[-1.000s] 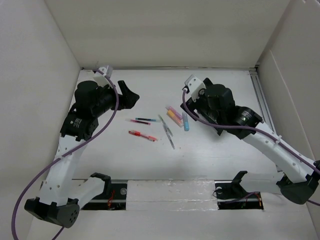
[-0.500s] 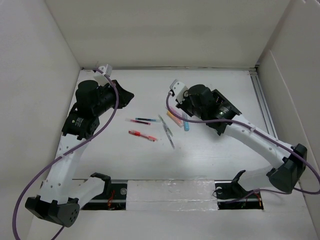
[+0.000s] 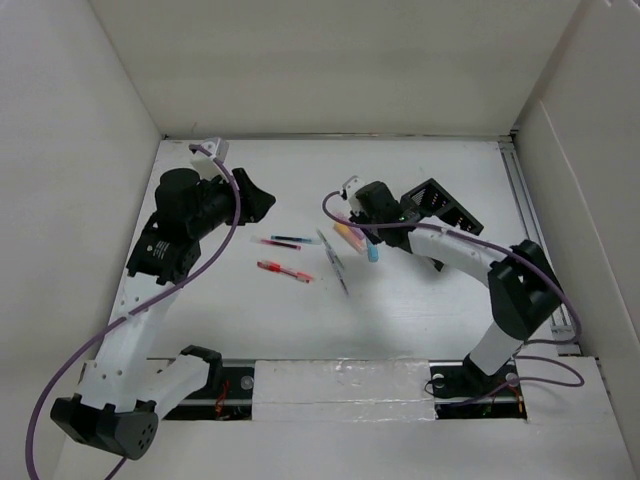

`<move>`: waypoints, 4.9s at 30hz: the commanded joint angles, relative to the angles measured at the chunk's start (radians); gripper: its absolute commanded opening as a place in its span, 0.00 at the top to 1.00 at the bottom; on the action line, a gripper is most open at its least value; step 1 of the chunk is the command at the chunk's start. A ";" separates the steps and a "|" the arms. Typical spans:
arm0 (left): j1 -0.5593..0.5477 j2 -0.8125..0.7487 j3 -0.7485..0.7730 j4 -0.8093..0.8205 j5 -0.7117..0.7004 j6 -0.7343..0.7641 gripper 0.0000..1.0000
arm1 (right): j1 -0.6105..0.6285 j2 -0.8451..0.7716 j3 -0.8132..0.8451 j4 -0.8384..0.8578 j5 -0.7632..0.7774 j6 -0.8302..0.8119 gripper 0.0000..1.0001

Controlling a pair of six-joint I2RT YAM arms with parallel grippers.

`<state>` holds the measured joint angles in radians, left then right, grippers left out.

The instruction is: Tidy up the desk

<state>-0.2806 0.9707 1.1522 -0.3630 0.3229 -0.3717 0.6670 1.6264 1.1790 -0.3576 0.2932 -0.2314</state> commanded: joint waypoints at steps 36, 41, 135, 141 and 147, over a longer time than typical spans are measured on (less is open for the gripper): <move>-0.109 -0.055 -0.092 0.076 0.059 0.001 0.53 | -0.084 0.371 0.240 0.035 0.100 0.600 0.49; -0.109 -0.053 -0.092 0.085 0.053 -0.006 0.52 | -0.084 0.397 0.231 0.029 0.083 0.630 0.53; -0.431 -0.066 -0.158 0.180 -0.472 -0.098 0.35 | -0.124 0.547 0.508 0.221 -0.413 -0.019 0.36; -0.431 -0.058 -0.135 0.156 -0.516 -0.067 0.34 | -0.103 0.550 0.452 0.244 -0.393 0.027 0.38; -0.431 -0.052 -0.115 0.147 -0.530 -0.058 0.34 | -0.103 0.553 0.393 0.261 -0.379 0.070 0.42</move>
<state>-0.7170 0.9218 0.9977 -0.2295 -0.1871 -0.4484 0.5621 2.1960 1.5902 -0.1234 -0.1036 -0.2043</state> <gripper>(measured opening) 0.655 0.585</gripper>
